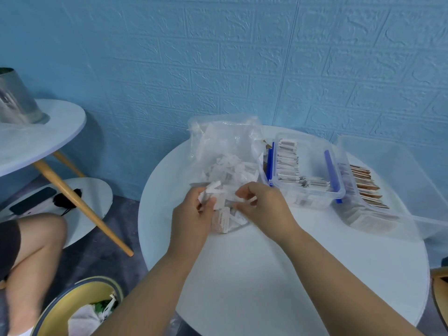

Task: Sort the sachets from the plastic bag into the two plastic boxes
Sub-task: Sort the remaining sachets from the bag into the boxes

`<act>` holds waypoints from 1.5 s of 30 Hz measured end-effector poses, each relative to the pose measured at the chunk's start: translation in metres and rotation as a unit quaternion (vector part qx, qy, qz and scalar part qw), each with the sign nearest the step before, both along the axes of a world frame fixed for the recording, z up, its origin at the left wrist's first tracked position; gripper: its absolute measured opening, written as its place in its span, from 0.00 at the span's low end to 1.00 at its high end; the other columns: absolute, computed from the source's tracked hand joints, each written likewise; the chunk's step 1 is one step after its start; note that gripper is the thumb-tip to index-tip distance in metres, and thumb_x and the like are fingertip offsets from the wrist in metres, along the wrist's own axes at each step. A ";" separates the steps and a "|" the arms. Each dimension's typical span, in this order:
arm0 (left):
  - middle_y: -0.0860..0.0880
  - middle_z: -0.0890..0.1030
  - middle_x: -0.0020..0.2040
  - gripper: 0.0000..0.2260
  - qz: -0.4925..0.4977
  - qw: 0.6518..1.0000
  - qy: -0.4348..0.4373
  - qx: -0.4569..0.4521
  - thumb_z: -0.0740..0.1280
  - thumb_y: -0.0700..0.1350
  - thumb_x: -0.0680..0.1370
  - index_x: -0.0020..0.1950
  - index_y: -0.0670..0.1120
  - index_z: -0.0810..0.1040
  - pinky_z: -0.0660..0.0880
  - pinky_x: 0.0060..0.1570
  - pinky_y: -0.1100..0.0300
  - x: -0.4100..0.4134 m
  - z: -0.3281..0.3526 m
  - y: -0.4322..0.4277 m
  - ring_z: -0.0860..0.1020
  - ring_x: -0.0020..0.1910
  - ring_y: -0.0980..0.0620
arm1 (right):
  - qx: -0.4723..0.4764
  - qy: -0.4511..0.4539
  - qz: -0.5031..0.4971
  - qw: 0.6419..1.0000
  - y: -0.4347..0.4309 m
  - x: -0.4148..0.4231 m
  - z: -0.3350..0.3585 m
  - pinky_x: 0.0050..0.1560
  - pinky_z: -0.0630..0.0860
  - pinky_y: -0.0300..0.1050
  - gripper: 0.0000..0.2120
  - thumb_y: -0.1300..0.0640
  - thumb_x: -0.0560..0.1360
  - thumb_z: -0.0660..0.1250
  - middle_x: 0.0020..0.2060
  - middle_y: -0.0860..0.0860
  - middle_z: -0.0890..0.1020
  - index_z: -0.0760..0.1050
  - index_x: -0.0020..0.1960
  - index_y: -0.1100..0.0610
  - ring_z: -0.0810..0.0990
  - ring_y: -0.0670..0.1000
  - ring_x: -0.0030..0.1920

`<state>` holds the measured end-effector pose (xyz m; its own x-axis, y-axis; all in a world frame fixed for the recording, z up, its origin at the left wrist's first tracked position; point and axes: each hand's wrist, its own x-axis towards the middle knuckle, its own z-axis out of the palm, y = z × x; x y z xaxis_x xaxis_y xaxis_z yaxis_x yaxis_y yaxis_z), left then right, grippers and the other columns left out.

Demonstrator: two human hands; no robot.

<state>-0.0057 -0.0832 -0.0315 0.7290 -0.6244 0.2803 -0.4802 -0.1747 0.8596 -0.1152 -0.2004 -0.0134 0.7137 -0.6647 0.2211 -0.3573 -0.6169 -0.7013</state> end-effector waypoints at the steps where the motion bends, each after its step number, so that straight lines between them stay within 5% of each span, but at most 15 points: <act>1: 0.56 0.79 0.46 0.07 0.016 1.000 -0.024 0.003 0.63 0.44 0.78 0.56 0.49 0.74 0.71 0.36 0.76 0.004 -0.002 0.001 0.77 0.41 0.60 | -0.031 0.030 0.005 0.999 0.000 0.000 -0.002 0.52 0.71 0.36 0.14 0.54 0.71 0.72 0.47 0.45 0.78 0.77 0.56 0.53 0.75 0.45 0.48; 4: 0.54 0.77 0.47 0.08 0.050 0.997 -0.048 0.012 0.60 0.43 0.80 0.58 0.44 0.73 0.69 0.36 0.76 0.012 -0.006 0.001 0.75 0.42 0.57 | -0.095 0.099 0.024 0.990 -0.002 0.003 -0.007 0.60 0.62 0.35 0.23 0.50 0.72 0.70 0.61 0.46 0.75 0.71 0.66 0.52 0.68 0.47 0.63; 9: 0.54 0.76 0.48 0.09 0.046 0.996 -0.072 0.009 0.60 0.43 0.80 0.59 0.43 0.72 0.68 0.36 0.80 0.009 -0.007 0.002 0.75 0.42 0.56 | -0.163 0.135 0.038 0.977 -0.006 0.012 -0.012 0.62 0.60 0.38 0.28 0.48 0.70 0.71 0.65 0.46 0.73 0.69 0.68 0.51 0.67 0.50 0.64; 18: 0.55 0.76 0.47 0.09 0.040 0.997 -0.065 0.000 0.61 0.42 0.79 0.58 0.44 0.73 0.69 0.37 0.79 0.010 -0.006 0.003 0.74 0.40 0.61 | -0.170 0.057 0.033 0.983 -0.013 0.011 -0.007 0.46 0.76 0.48 0.09 0.54 0.75 0.67 0.45 0.53 0.84 0.81 0.50 0.58 0.80 0.53 0.46; 23: 0.56 0.76 0.46 0.08 0.036 0.997 -0.074 -0.005 0.62 0.43 0.79 0.58 0.44 0.74 0.68 0.37 0.80 0.007 -0.004 0.002 0.73 0.38 0.65 | -0.160 -0.016 0.016 0.987 -0.015 0.004 -0.004 0.41 0.79 0.49 0.08 0.62 0.73 0.68 0.37 0.54 0.85 0.82 0.51 0.56 0.82 0.54 0.37; 25: 0.55 0.76 0.46 0.08 0.034 0.996 -0.077 -0.009 0.62 0.42 0.79 0.57 0.44 0.74 0.68 0.37 0.80 0.005 -0.002 0.001 0.74 0.40 0.61 | -0.136 -0.033 0.007 0.990 -0.015 0.003 -0.004 0.43 0.80 0.48 0.09 0.61 0.73 0.69 0.39 0.53 0.85 0.82 0.53 0.55 0.83 0.52 0.38; 29: 0.53 0.77 0.44 0.07 0.042 0.997 -0.068 -0.019 0.62 0.42 0.79 0.56 0.43 0.75 0.68 0.36 0.79 0.001 0.003 -0.003 0.75 0.41 0.56 | -0.023 -0.083 -0.005 0.996 -0.011 0.000 0.001 0.44 0.73 0.26 0.10 0.62 0.74 0.68 0.40 0.50 0.83 0.80 0.54 0.56 0.79 0.42 0.39; 33: 0.53 0.79 0.47 0.04 0.040 0.999 0.004 -0.020 0.61 0.42 0.79 0.53 0.48 0.73 0.71 0.37 0.75 -0.001 0.008 -0.008 0.77 0.44 0.55 | 0.195 -0.172 -0.005 0.966 -0.008 -0.006 0.015 0.44 0.78 0.35 0.11 0.65 0.74 0.66 0.41 0.47 0.81 0.76 0.49 0.50 0.80 0.44 0.42; 37: 0.48 0.79 0.53 0.07 -0.047 0.968 0.216 -0.121 0.58 0.39 0.80 0.51 0.49 0.73 0.79 0.45 0.62 -0.018 0.017 -0.016 0.80 0.50 0.52 | 0.289 -0.192 0.006 0.938 0.001 -0.011 0.023 0.39 0.79 0.36 0.08 0.68 0.73 0.67 0.45 0.54 0.80 0.76 0.49 0.57 0.82 0.45 0.40; 41: 0.51 0.80 0.50 0.08 -0.091 0.966 0.214 -0.116 0.62 0.41 0.79 0.48 0.55 0.74 0.79 0.46 0.57 -0.033 0.011 -0.016 0.81 0.46 0.55 | 0.275 -0.177 -0.017 0.945 0.004 -0.019 0.016 0.38 0.78 0.35 0.09 0.66 0.71 0.70 0.38 0.52 0.80 0.76 0.47 0.54 0.79 0.44 0.35; 45: 0.53 0.80 0.49 0.09 -0.024 0.988 0.133 -0.076 0.66 0.41 0.76 0.50 0.56 0.73 0.78 0.51 0.50 -0.029 -0.005 -0.012 0.80 0.49 0.51 | 0.023 -0.033 -0.078 0.996 0.000 -0.028 -0.002 0.40 0.68 0.31 0.08 0.55 0.70 0.73 0.36 0.46 0.79 0.77 0.48 0.53 0.75 0.43 0.40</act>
